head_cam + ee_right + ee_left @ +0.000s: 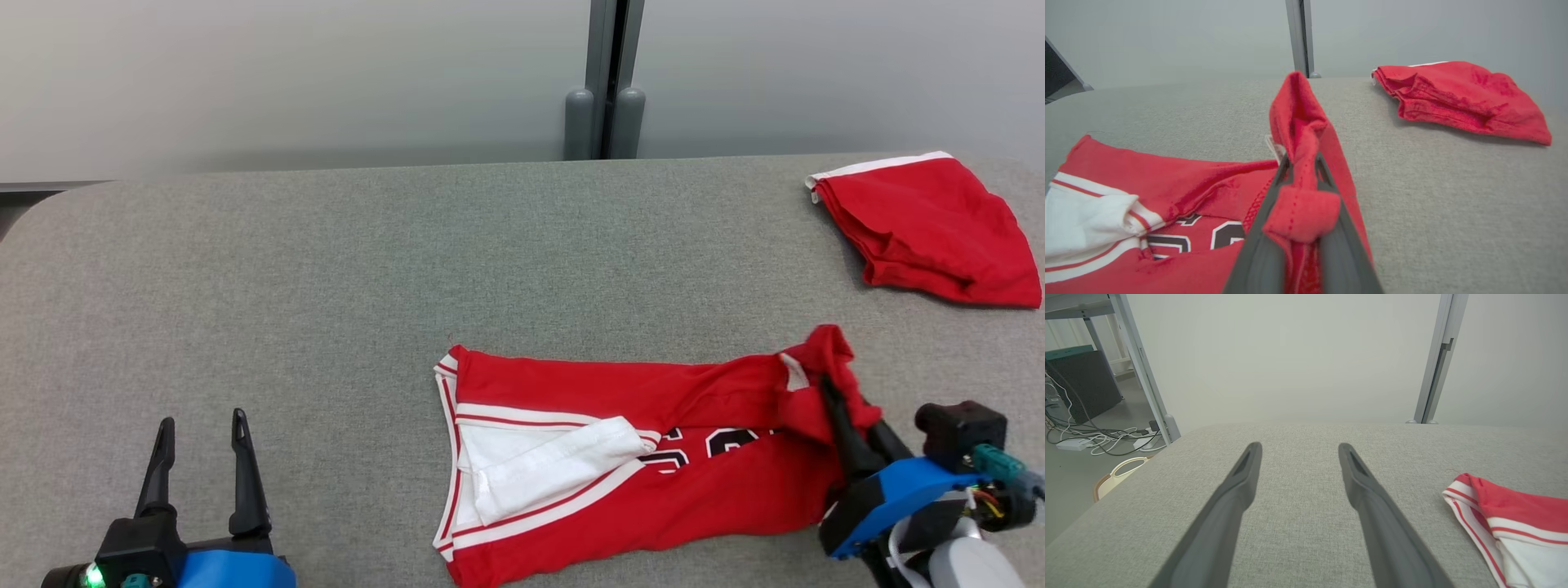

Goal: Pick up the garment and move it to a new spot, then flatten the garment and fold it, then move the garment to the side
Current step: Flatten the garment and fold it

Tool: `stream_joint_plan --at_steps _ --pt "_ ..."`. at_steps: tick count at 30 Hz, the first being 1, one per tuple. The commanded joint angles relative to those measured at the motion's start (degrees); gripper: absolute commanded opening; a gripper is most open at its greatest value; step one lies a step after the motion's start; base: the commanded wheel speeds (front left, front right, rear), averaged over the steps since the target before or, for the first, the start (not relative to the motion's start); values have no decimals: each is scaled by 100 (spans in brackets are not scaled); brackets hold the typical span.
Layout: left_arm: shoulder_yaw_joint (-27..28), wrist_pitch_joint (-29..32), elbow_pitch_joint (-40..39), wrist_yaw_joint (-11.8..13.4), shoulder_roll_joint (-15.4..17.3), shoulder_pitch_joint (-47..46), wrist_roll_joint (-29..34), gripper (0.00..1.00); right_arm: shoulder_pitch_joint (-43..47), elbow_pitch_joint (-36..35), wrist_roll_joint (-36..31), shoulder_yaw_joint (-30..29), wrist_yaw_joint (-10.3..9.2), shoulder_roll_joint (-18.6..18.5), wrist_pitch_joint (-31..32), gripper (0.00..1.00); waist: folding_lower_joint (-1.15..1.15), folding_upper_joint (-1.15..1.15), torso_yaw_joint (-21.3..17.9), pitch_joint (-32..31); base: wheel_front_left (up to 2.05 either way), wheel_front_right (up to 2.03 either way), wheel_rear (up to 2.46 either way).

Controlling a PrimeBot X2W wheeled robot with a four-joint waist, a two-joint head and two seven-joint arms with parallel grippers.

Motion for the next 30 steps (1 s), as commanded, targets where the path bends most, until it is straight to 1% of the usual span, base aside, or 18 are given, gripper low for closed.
stream_joint_plan --at_steps 1,7,14,18,22,30 --pt "-9 -27 10 -23 -1 -85 -14 100 82 -140 45 121 2 89 28 0 0 0 2 4 0 0 0" --pt "-50 -26 37 -16 -9 -109 -24 100 50 -490 135 765 3 429 141 0 0 0 49 7 0 0 0" --pt "-139 -26 90 -28 -17 -189 -40 100 -338 -249 316 1472 3 794 32 0 0 0 189 48 0 0 0" --pt "-197 -26 138 -75 -18 -275 -51 100 -620 5 416 1937 3 853 -78 0 0 0 317 94 0 0 0" --pt "-240 -26 181 -84 -19 -322 -61 100 -875 197 797 2444 3 857 -223 0 0 0 442 126 0 0 0" --pt "-385 -27 216 -47 -20 -402 -140 100 -1306 759 1231 2986 3 859 -505 0 0 0 646 196 0 0 0"
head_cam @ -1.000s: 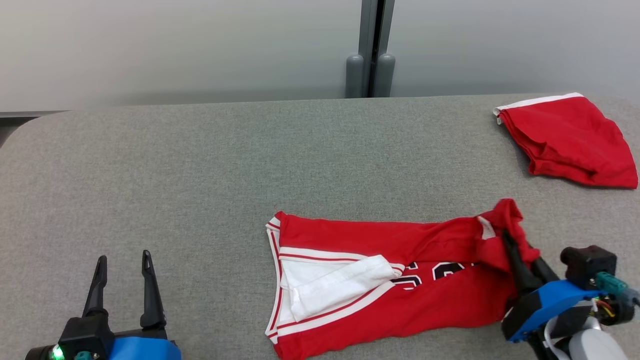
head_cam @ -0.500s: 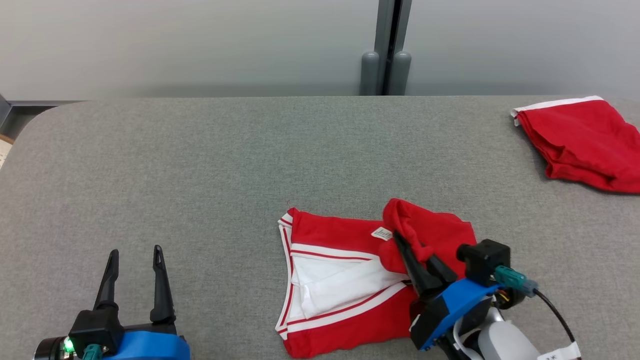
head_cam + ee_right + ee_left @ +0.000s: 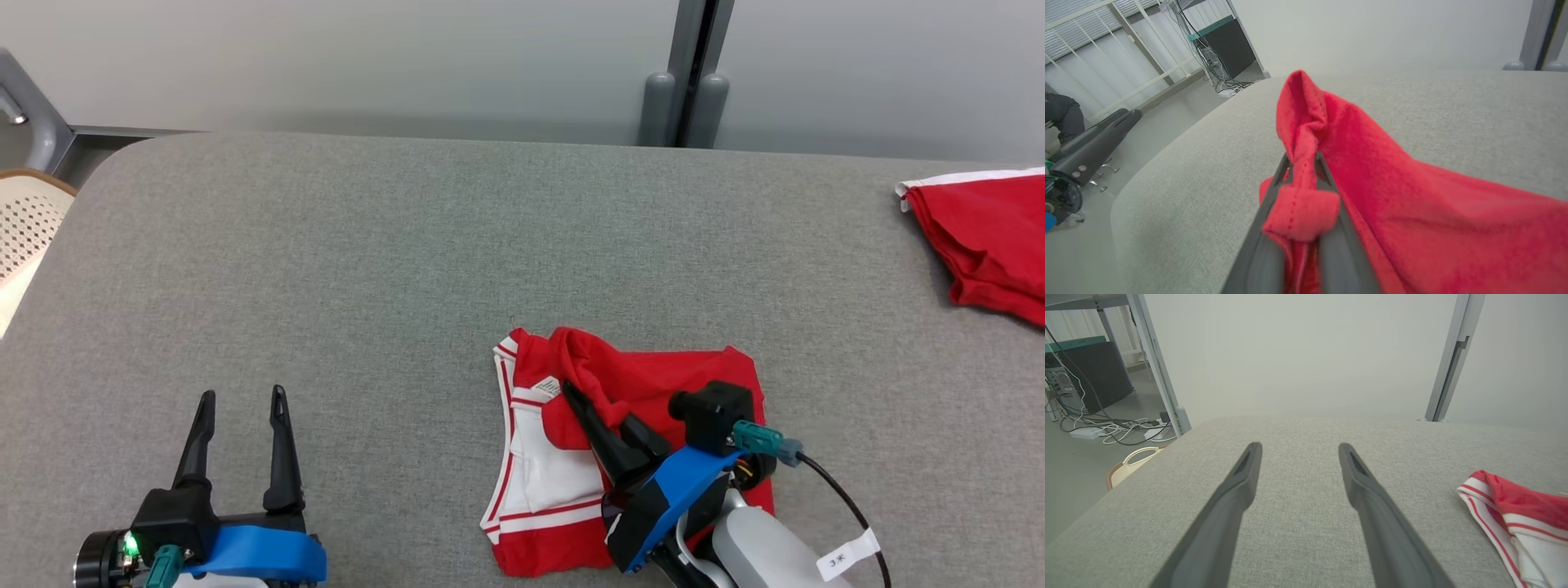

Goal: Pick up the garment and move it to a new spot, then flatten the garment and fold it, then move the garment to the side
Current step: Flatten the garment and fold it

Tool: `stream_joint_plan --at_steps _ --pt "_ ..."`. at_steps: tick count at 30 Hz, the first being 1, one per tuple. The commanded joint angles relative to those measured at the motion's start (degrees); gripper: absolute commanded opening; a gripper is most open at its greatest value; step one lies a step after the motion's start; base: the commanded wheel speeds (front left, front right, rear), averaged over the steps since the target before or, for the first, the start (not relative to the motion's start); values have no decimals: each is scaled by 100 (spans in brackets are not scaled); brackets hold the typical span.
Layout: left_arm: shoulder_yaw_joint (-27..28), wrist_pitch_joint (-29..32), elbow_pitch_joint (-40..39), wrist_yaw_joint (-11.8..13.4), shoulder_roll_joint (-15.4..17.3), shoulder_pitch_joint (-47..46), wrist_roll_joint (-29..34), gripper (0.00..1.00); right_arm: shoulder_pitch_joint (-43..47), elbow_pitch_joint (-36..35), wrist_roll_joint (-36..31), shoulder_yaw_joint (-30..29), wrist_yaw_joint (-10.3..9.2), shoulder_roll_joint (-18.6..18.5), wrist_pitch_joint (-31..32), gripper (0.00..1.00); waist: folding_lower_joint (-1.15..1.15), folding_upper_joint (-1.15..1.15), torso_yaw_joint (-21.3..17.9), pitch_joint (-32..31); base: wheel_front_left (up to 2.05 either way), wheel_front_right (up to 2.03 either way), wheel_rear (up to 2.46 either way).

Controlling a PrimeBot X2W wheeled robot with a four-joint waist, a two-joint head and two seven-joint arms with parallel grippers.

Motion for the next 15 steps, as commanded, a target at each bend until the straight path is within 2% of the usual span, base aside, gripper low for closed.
stream_joint_plan --at_steps 1,6,7,8,9,15 --pt "-19 -25 4 12 0 -85 -40 100 -131 100 116 117 3 2 -81 0 0 0 39 18 0 0 0" --pt "-53 -26 7 34 -1 -120 -64 100 -275 394 355 371 3 1 -270 0 0 0 79 61 0 0 0" --pt "-55 -25 14 30 -1 -135 -69 100 -310 463 390 413 3 -1 -315 8 0 0 80 70 0 0 0" --pt "-57 -26 22 21 -2 -148 -73 100 -345 528 418 459 3 -1 -347 83 0 0 80 78 0 0 0" --pt "-62 -26 34 17 -1 -158 -79 100 -361 566 475 522 3 3 -373 100 0 0 78 81 0 0 0" --pt "-115 -26 38 10 -2 -193 -115 100 -505 713 393 398 2 -4 -641 100 0 0 -45 42 0 0 0"
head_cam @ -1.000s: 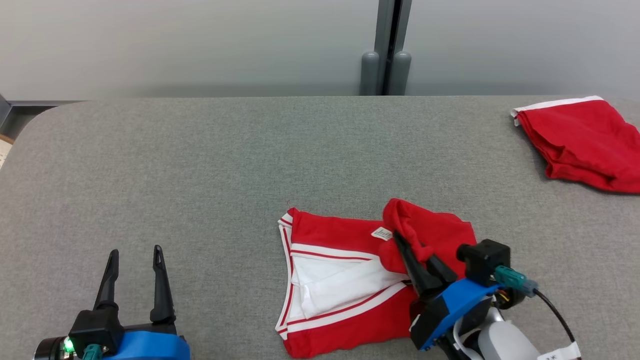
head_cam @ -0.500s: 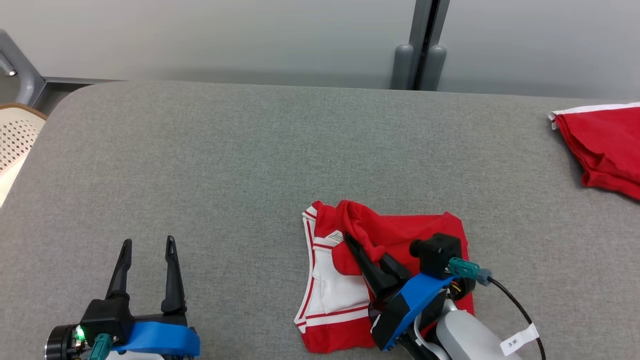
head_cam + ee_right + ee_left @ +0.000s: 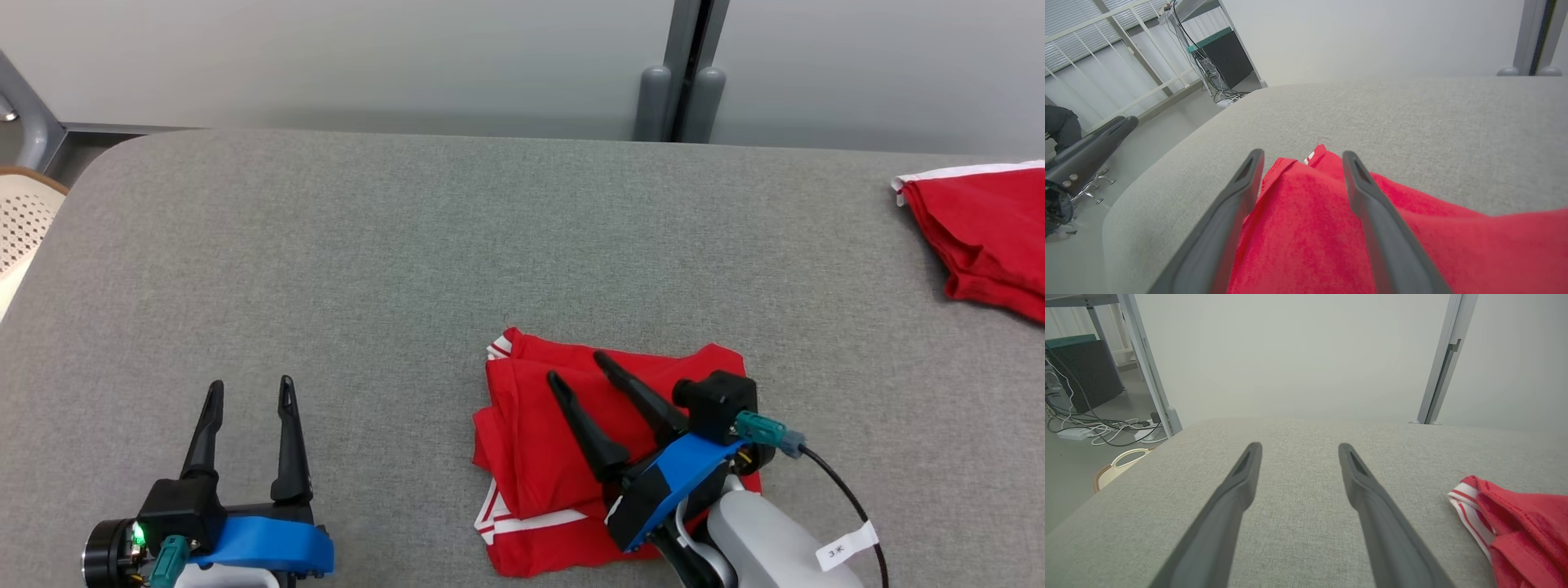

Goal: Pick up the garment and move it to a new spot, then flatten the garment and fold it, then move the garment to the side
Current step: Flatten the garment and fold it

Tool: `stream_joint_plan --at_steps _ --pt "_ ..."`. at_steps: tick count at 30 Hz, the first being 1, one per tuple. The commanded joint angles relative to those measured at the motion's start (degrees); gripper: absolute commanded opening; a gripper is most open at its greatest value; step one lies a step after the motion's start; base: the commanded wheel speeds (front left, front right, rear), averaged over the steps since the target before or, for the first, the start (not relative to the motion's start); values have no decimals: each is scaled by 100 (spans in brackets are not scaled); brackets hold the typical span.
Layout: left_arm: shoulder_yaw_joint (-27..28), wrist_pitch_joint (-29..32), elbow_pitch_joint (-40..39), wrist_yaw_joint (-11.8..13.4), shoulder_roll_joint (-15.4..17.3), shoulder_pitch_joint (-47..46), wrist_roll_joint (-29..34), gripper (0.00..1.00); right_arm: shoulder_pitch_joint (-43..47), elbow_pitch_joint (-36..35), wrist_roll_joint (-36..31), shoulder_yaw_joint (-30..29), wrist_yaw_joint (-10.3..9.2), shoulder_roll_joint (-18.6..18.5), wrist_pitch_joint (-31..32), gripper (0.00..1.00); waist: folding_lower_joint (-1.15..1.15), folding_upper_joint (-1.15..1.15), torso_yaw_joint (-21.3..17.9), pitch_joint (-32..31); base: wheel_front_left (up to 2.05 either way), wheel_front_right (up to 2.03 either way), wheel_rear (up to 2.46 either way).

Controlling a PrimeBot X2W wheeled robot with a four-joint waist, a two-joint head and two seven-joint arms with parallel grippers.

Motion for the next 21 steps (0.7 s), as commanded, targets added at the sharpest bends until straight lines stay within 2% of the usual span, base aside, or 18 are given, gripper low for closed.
stream_joint_plan --at_steps 1,5,10,15,21 --pt "-33 -26 -9 20 -2 -64 -22 100 -99 12 -178 -177 2 -9 -90 100 0 0 -81 -42 0 0 0" --pt "-54 -26 -26 38 -2 15 -1 100 36 -129 -807 -816 3 -9 -162 100 0 0 -238 -130 0 0 0" --pt "-40 -27 -51 30 -2 101 58 100 554 -934 -1487 -1838 2 -132 -157 100 0 0 -431 -239 0 0 0" --pt "-61 -26 -78 7 -1 174 80 100 1166 -1723 -1839 -2540 3 -160 -158 100 0 0 -565 -304 0 0 0" --pt "-65 -26 -78 -24 -1 257 116 100 1898 -2341 -1989 -3031 3 -100 -159 100 0 0 -622 -383 0 0 0"
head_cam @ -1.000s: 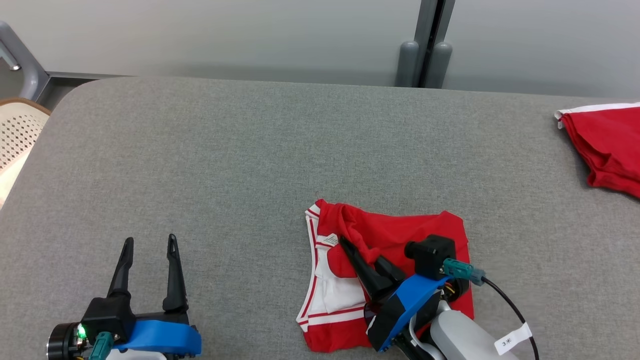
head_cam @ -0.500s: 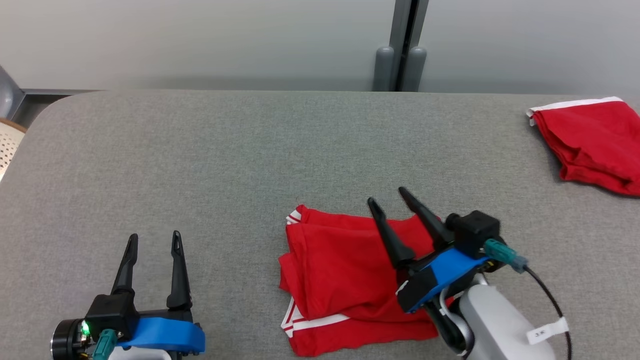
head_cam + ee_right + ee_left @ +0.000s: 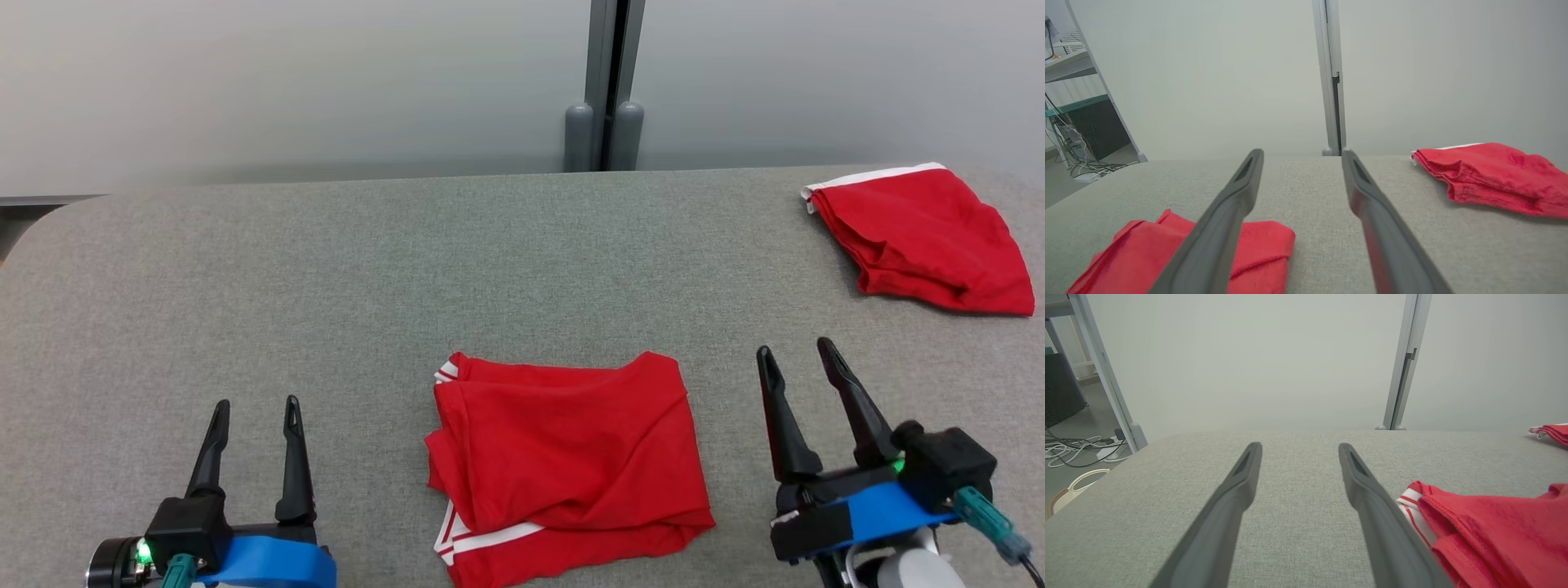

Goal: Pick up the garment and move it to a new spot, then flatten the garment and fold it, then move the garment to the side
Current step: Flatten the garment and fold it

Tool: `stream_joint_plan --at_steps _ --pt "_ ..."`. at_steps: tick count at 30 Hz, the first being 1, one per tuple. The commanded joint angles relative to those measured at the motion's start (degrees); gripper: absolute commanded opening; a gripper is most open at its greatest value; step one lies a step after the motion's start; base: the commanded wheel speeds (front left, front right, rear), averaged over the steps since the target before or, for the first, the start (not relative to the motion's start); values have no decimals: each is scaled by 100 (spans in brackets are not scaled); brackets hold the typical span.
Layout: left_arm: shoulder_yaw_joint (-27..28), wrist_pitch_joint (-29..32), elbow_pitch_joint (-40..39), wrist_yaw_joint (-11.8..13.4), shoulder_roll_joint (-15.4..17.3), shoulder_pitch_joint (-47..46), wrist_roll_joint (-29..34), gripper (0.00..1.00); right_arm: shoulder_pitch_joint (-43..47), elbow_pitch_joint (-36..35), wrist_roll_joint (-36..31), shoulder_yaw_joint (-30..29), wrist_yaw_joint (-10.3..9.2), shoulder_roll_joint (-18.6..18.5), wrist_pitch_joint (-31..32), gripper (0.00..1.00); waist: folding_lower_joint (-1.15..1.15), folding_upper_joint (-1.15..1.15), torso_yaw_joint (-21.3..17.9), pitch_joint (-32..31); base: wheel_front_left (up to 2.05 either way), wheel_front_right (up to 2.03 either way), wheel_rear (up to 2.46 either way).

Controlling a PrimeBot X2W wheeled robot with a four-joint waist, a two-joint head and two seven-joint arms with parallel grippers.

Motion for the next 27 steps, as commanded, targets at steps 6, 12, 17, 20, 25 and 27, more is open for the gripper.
stream_joint_plan --at_steps 6,12,17,20,25,27 --pt "-7 -26 -20 -39 2 116 75 100 785 -513 -145 -277 2 91 -12 100 0 0 6 -87 0 0 0" --pt "-11 -25 -19 -48 2 158 92 100 966 -551 -155 -286 3 118 -12 100 0 0 14 -126 0 0 0" --pt "-120 -26 -48 -110 1 139 97 100 901 -520 -152 -272 2 122 -13 100 0 0 37 -135 0 0 0" --pt "-356 -25 -27 -200 1 85 122 100 851 -507 -125 -280 3 124 -13 100 0 0 63 -121 0 0 0" --pt "-962 -25 159 -362 0 51 132 100 805 -448 -84 -251 2 124 -13 100 0 0 74 -104 0 0 0" --pt "-1286 -26 256 -407 17 56 143 100 803 -443 -64 -237 2 124 -13 100 0 0 62 -88 0 0 0"
